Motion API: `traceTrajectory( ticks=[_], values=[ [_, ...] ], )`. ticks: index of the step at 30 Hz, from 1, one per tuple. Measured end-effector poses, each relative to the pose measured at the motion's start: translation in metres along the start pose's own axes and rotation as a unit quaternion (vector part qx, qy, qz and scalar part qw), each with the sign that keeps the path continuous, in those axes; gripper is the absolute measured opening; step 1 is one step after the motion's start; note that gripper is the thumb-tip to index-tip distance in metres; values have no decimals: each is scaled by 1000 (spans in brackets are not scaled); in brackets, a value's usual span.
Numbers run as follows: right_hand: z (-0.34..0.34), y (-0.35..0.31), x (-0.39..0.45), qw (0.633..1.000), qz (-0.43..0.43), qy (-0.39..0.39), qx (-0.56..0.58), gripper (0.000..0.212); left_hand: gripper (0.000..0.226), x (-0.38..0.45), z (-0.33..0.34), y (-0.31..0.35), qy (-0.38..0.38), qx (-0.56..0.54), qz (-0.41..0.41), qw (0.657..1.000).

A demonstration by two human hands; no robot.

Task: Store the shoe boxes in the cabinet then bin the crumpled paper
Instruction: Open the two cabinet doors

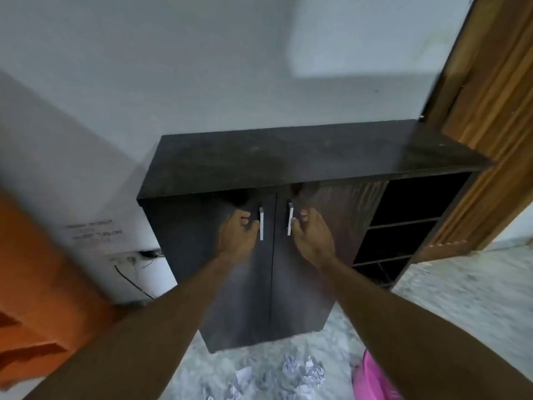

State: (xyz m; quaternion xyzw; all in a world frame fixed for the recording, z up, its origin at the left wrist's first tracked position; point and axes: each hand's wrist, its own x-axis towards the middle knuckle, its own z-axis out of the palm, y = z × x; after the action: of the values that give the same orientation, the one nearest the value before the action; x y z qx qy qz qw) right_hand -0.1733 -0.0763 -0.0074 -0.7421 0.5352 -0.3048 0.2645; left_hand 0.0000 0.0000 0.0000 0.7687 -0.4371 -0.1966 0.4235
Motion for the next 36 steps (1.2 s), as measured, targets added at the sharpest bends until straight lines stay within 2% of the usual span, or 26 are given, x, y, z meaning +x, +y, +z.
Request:
traceTrajectory(
  ticks=[2, 6, 10, 14, 21, 27, 36],
  values=[
    [-2, -4, 17, 999, 17, -27, -3, 37, 33, 7, 7, 10, -6, -16, -60, 998],
    [1, -4, 48, 996, 35, -82, 27, 40, 37, 20, 25, 21, -17, -16, -122, 992],
    [6, 6, 73, 989, 68, -120, 50, 47, 45, 33, 47, 22, 8, -35, -140, 989],
    [14, 16, 91, 981, 69, -166, 67, 53, 38, 37, 63, 19, 45, -112, -145, 982],
    [29, 28, 92, 979, 79, -155, 107, 49, 41, 18, 72, 12, 97, -113, -149, 978],
    [34, 30, 93, 970, 108, -147, 159, 44, 40, -15, 69, 1, 96, -99, -150, 979],
    [39, 25, 91, 974, 109, -139, 140, 49, 36, -81, 56, -3, 119, -117, -134, 977]
  ],
)
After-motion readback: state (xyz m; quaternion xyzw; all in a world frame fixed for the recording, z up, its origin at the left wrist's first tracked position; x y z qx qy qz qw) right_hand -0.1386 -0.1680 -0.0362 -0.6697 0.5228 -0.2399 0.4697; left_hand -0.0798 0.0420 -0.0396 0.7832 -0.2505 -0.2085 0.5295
